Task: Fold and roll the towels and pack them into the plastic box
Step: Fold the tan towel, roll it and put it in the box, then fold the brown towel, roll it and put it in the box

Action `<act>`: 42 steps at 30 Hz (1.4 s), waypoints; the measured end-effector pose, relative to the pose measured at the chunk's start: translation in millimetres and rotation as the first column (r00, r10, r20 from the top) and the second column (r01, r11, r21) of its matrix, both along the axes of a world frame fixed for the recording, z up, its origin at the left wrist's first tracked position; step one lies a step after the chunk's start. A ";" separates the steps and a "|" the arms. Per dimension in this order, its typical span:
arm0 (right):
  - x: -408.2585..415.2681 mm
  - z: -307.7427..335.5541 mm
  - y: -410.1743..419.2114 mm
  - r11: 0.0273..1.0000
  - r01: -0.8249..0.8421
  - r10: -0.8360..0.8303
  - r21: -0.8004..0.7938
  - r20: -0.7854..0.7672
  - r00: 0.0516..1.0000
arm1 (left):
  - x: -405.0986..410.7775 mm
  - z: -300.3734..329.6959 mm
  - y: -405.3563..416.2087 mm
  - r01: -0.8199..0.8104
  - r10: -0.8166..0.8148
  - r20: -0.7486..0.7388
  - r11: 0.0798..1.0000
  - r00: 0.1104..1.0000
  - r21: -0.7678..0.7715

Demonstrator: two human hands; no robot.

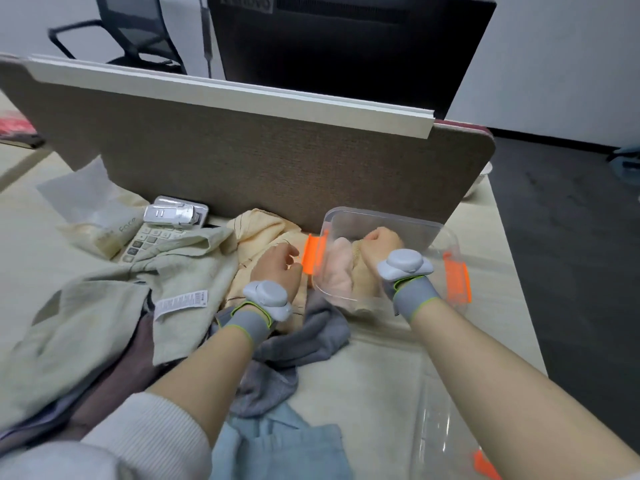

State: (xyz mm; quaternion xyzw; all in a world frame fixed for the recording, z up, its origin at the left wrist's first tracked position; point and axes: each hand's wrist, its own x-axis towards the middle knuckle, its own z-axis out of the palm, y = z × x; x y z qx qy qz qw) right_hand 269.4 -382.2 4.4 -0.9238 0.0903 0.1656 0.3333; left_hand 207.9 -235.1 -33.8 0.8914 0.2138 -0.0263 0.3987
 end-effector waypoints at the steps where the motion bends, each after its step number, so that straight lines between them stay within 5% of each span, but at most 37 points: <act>1: -7.3 2.8 6.8 1.000 -0.022 0.022 0.005 0.048 0.999 | -9.5 2.3 8.1 -0.013 0.013 -0.006 1.000 1.000 0.008; 7: -60.6 1.9 62.0 0.996 -0.067 0.057 0.054 0.165 0.985 | -74.7 16.1 56.6 -0.125 0.127 -0.028 0.989 0.991 0.080; 13: -116.1 -18.7 111.4 0.955 -0.288 0.286 0.076 0.035 0.958 | -138.8 6.1 108.2 -0.139 0.161 -0.131 0.977 0.978 0.159; 29: -176.8 -62.3 179.6 0.861 -0.496 0.504 0.112 -0.063 0.861 | -205.5 -35.1 172.2 -0.180 0.231 -0.242 0.960 0.942 0.217; 36: -213.4 -103.1 167.6 0.726 -0.677 0.658 -0.119 -0.162 0.735 | -223.4 -55.8 160.0 -0.092 0.146 -0.350 0.982 0.925 0.165; 42: -221.6 -104.0 150.7 0.742 -0.667 0.647 -0.075 -0.184 0.740 | -231.6 -65.3 152.6 -0.095 0.165 -0.316 0.970 0.934 0.225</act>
